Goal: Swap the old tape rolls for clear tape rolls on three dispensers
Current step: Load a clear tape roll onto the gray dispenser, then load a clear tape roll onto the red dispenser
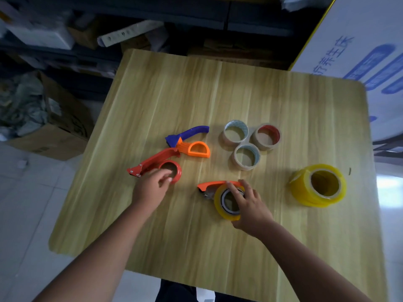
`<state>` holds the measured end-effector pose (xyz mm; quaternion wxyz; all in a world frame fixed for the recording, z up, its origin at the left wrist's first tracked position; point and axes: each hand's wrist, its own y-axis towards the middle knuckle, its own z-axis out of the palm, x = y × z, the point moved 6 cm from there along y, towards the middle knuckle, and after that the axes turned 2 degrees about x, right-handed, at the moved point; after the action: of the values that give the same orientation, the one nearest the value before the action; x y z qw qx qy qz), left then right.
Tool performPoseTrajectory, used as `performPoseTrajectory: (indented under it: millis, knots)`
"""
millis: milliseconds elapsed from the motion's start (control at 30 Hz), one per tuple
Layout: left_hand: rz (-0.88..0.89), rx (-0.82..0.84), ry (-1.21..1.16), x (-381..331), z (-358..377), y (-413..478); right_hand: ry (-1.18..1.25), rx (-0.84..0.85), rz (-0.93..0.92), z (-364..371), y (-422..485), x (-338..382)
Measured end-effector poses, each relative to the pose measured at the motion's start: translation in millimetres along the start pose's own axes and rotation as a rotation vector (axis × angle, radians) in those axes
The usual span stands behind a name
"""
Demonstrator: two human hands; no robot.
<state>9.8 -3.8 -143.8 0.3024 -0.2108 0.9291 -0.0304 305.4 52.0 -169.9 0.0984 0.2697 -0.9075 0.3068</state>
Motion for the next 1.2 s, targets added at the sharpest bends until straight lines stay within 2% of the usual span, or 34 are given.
performPoseTrajectory:
  millis: [167,233,300,367,433,567,633,767,867,900,1000,1067,1133,1200]
  knots:
    - [-0.001,-0.207,0.158,42.7,-28.6,1.3,-0.052,0.087,0.048,0.7,-30.1,-26.2]
    - [0.03,-0.307,0.193,44.8,-40.3,2.2,0.01,0.14,0.061,-5.0,-35.5,-31.5]
    - [0.03,-0.369,0.223,46.9,-51.4,8.4,0.127,0.08,0.112,-24.5,-23.9,-33.6]
    - [-0.019,-0.33,0.26,53.8,-56.3,20.0,0.161,-0.108,0.191,-54.3,3.7,-35.1]
    - [-0.062,-0.206,0.299,66.5,-56.5,33.6,0.184,-0.264,0.269,-79.5,36.7,-35.9]
    - [-0.155,0.051,0.192,95.0,-49.1,44.6,0.126,-0.195,0.373,-86.8,86.4,-36.8]
    - [-0.154,0.058,0.158,98.0,-49.4,43.4,0.085,-0.22,0.41,-89.3,92.6,-38.1]
    - [-0.177,0.008,0.156,95.6,-51.0,37.1,-0.028,-0.437,0.47,-119.9,60.2,-54.4]
    - [-0.203,-0.009,0.145,92.3,-47.2,30.3,-0.079,-0.589,0.517,-143.2,8.6,-93.0]
    - [-0.207,-0.02,0.13,90.9,-45.3,27.9,-0.092,-0.569,0.585,-145.8,-8.0,-112.2]
    - [-0.242,-0.055,0.043,88.4,-40.3,22.1,0.053,-0.286,0.799,-124.5,-41.9,-170.3]
    - [-0.284,-0.047,0.019,85.8,-35.4,17.7,0.146,-0.15,0.782,-104.6,-49.4,-186.7]
    - [-0.326,-0.052,0.004,83.7,-30.8,13.8,0.193,-0.137,0.748,-94.3,-50.1,-188.2]
    - [-0.367,-0.069,-0.034,78.9,-28.1,11.2,0.248,-0.218,0.755,-95.6,-49.8,-188.4]
